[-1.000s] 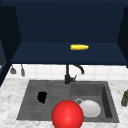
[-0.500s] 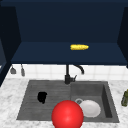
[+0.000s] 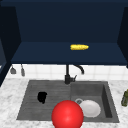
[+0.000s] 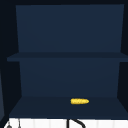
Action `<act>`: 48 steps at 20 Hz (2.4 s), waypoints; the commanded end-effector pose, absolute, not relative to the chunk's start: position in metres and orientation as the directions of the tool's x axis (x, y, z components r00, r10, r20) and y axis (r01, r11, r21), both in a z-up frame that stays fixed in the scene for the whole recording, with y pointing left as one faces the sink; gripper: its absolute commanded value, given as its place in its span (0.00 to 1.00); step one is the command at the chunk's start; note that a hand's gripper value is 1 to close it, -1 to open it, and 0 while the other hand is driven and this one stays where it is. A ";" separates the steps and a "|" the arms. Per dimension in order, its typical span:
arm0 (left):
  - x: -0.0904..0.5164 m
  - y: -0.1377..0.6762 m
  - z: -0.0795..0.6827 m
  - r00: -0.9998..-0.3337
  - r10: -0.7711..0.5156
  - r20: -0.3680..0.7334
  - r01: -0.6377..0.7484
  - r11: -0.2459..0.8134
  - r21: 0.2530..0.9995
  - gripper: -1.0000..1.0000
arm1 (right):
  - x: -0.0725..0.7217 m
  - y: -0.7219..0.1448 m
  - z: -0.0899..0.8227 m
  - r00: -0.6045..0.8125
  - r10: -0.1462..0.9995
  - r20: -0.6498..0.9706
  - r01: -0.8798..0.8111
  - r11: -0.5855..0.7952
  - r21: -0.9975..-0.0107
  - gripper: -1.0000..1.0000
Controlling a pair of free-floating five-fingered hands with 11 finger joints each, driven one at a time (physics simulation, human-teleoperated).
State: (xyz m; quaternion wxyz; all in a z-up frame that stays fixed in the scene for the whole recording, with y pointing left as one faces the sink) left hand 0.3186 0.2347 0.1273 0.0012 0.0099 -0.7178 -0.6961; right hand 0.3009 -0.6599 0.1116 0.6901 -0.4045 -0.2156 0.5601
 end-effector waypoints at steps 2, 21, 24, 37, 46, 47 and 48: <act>0.319 0.235 0.127 -1.000 -0.016 -0.012 -0.013 0.031 0.999 0.50 | 0.311 -0.681 0.109 0.249 0.955 -0.164 -0.647 0.039 -0.761 0.00; 0.319 0.235 0.127 -1.000 -0.016 -0.012 -0.013 0.031 0.999 0.50 | 0.290 -0.686 0.107 0.228 0.964 -0.135 -0.651 0.048 -0.757 0.00; 0.319 0.235 0.127 -1.000 -0.016 -0.012 -0.013 0.031 0.999 0.50 | 0.294 -0.674 0.110 0.235 0.955 -0.180 -0.628 0.008 -0.778 1.00; 0.319 0.235 0.127 -1.000 -0.016 -0.012 -0.013 0.031 0.999 0.50 | 0.271 -0.684 0.112 0.282 0.953 -0.113 -0.363 -0.002 -0.932 1.00; 0.319 0.235 0.127 -1.000 -0.016 -0.012 -0.013 0.031 0.999 0.50 | 0.268 -0.651 0.158 0.322 0.943 -0.081 -0.354 0.040 -0.934 1.00; 0.319 0.235 0.127 -1.000 -0.016 -0.012 -0.013 0.031 0.999 0.50 | 0.268 -0.644 0.163 0.323 0.942 -0.087 -0.357 0.036 -0.934 1.00; 0.319 0.235 0.127 -1.000 -0.016 -0.012 -0.013 0.031 0.999 0.50 | 0.267 -0.639 0.168 0.327 0.941 -0.088 -0.353 0.035 -0.935 1.00</act>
